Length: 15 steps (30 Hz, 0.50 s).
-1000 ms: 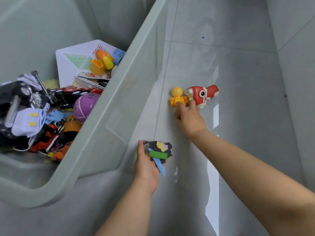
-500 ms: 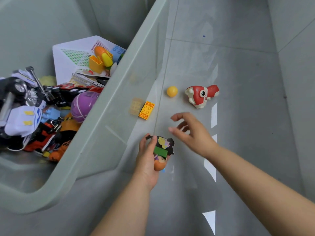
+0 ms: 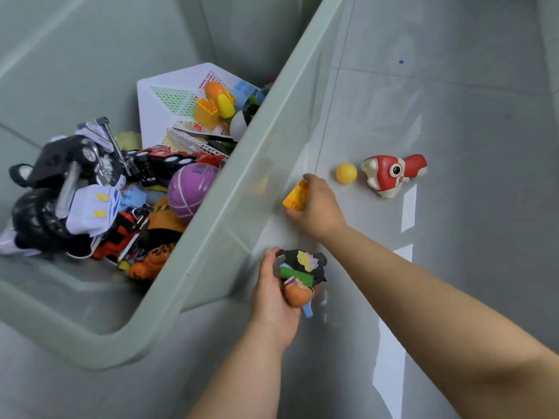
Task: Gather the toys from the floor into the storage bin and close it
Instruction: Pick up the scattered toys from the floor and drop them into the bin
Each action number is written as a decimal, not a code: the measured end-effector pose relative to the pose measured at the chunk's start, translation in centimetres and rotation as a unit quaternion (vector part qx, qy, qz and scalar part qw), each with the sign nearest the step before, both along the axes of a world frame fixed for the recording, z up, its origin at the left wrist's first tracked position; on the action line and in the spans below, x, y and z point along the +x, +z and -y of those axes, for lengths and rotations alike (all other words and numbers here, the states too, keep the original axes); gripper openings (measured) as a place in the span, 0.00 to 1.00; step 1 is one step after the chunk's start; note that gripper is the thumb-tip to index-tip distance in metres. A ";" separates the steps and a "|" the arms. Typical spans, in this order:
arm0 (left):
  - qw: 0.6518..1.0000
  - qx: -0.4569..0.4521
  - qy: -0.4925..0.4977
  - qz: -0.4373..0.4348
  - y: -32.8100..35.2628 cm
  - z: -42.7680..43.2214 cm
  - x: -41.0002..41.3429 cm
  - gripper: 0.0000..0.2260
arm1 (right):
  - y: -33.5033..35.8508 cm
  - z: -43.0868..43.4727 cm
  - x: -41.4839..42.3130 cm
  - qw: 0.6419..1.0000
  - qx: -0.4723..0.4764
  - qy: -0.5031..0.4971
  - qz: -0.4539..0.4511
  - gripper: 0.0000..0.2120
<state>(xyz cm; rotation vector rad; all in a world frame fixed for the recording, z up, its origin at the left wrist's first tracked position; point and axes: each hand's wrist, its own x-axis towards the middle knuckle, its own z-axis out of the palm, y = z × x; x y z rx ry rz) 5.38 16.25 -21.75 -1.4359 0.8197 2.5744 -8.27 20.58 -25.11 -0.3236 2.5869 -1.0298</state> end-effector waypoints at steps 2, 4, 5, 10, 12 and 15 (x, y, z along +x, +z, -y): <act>1.000 0.005 -0.003 -0.020 0.7 0.1 -0.4 0.21 | 2.3 -2.6 1.5 0.986 -0.146 -0.077 0.035 0.33; 0.999 -0.003 -0.015 -0.039 1.6 -0.2 -1.2 0.17 | 5.4 -5.9 3.7 0.973 -0.220 -0.046 0.059 0.33; 0.998 -0.009 -0.030 -0.053 2.4 -0.5 -1.6 0.17 | 6.9 -7.2 5.0 0.968 -0.239 -0.014 0.077 0.33; 0.970 -0.083 -0.147 -0.173 9.2 -2.4 -3.6 0.23 | 13.1 -8.8 8.7 0.949 -0.312 0.016 0.041 0.33; 0.949 -0.153 -0.139 -0.237 12.6 -2.7 -3.9 0.38 | 16.3 -8.1 9.0 0.942 -0.333 0.027 0.001 0.29; 0.914 -0.238 -0.077 -0.319 18.2 -1.4 -3.4 0.43 | 21.4 -6.0 9.0 0.921 -0.384 0.066 -0.014 0.28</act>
